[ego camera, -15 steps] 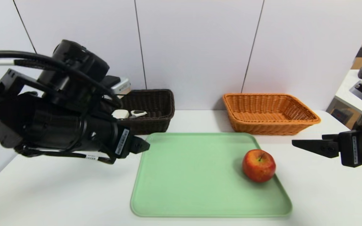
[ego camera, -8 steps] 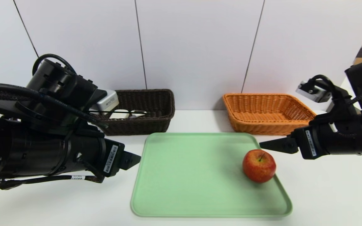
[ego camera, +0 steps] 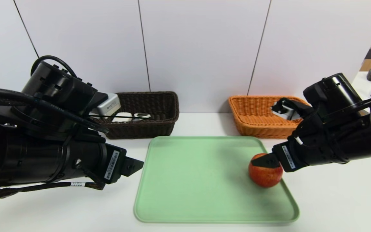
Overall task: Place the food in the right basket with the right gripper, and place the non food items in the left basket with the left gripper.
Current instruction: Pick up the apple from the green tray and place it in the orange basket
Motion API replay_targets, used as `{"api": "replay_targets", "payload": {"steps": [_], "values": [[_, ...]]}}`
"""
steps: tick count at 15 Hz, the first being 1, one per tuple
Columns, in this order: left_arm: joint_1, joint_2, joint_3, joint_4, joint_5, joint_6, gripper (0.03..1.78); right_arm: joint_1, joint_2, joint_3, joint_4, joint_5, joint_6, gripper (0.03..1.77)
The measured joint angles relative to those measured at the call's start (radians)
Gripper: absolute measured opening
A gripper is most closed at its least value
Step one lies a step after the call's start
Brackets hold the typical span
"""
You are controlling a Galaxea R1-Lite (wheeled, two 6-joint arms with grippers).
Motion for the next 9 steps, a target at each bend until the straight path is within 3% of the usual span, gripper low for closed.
{"api": "replay_targets", "payload": {"steps": [9], "values": [[0.0, -0.006, 0.002, 0.0, 0.0, -0.002, 1.69, -0.001, 0.074, 0.007, -0.004, -0.051, -0.036, 1.7]]}}
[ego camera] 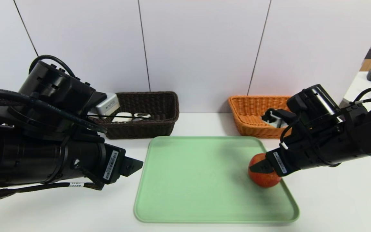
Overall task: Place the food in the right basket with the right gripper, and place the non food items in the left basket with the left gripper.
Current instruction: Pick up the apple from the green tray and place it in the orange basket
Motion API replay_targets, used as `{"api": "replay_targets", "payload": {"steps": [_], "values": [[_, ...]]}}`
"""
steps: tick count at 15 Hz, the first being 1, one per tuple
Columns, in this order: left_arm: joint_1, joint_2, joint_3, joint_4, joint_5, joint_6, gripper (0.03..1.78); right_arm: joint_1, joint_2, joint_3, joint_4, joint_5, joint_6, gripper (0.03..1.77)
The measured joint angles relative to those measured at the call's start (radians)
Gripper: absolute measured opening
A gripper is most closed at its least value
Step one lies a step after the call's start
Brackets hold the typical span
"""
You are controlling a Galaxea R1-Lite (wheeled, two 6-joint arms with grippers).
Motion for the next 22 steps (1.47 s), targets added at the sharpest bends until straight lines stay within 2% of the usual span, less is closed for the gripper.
{"api": "replay_targets", "payload": {"steps": [14, 15, 17, 22], "values": [[-0.001, -0.015, 0.024, -0.015, 0.0, 0.002, 1.69, 0.021, 0.066, 0.027, -0.008, -0.002, -0.004, 1.69], [-0.001, -0.016, 0.024, -0.015, 0.0, 0.001, 1.69, 0.021, 0.067, 0.028, -0.01, -0.003, -0.002, 1.49], [-0.001, -0.017, 0.024, -0.015, 0.0, 0.002, 1.69, 0.022, 0.067, 0.031, -0.011, -0.004, -0.001, 1.26], [-0.002, -0.023, 0.024, -0.015, 0.0, 0.003, 1.69, 0.024, 0.056, 0.03, -0.034, -0.005, -0.001, 1.24]]}}
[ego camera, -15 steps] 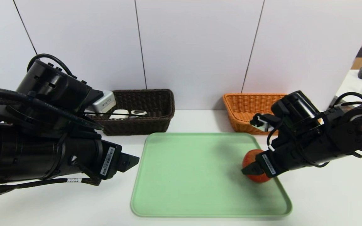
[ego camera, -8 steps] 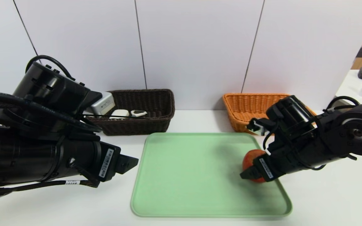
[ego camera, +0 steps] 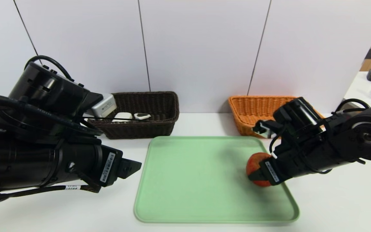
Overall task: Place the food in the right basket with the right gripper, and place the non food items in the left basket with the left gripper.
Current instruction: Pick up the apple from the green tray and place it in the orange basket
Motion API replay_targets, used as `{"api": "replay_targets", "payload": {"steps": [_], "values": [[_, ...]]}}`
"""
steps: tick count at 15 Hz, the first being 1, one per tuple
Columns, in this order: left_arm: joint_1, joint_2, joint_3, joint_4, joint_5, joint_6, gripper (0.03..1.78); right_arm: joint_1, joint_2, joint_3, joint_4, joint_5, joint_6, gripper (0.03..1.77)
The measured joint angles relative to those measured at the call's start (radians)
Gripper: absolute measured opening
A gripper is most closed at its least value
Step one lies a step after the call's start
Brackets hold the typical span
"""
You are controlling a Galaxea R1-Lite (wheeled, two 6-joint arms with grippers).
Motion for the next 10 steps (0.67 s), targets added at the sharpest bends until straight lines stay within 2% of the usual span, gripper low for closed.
{"api": "replay_targets", "payload": {"steps": [3, 7, 10], "values": [[0.0, -0.009, 0.0, 0.0, -0.001, 0.0, 1.69, 0.0, -0.038, -0.003, -0.093, -0.002, 0.005, 1.24], [0.0, -0.016, 0.001, 0.0, -0.001, -0.001, 1.69, -0.02, -0.087, -0.012, -0.274, -0.086, 0.01, 1.24], [0.0, -0.021, 0.003, 0.0, -0.003, -0.001, 1.69, -0.061, -0.101, -0.058, -0.302, -0.094, 0.013, 1.23]]}}
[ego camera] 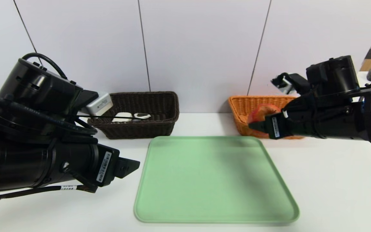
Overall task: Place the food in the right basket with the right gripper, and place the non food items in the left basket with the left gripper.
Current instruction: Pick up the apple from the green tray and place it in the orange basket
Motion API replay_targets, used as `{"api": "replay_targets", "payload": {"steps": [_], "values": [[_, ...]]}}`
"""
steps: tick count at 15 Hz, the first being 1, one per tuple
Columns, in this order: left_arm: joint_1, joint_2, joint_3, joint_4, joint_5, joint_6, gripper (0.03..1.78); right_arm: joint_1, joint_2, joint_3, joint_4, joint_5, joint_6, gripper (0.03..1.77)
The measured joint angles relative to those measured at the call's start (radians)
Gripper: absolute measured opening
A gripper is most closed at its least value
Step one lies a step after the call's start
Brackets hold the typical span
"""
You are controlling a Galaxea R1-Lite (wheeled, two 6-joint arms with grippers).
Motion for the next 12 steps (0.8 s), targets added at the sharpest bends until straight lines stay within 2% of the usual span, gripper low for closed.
{"api": "replay_targets", "payload": {"steps": [6, 12], "values": [[-0.003, -0.004, 0.0, 0.0, -0.002, 0.0, 1.69, -0.107, 0.058, -0.154, 0.014, 0.0, 0.046, 1.23], [-0.002, -0.008, 0.014, 0.0, -0.001, -0.001, 1.69, -0.193, 0.244, -0.292, 0.031, -0.005, 0.079, 1.23]]}}
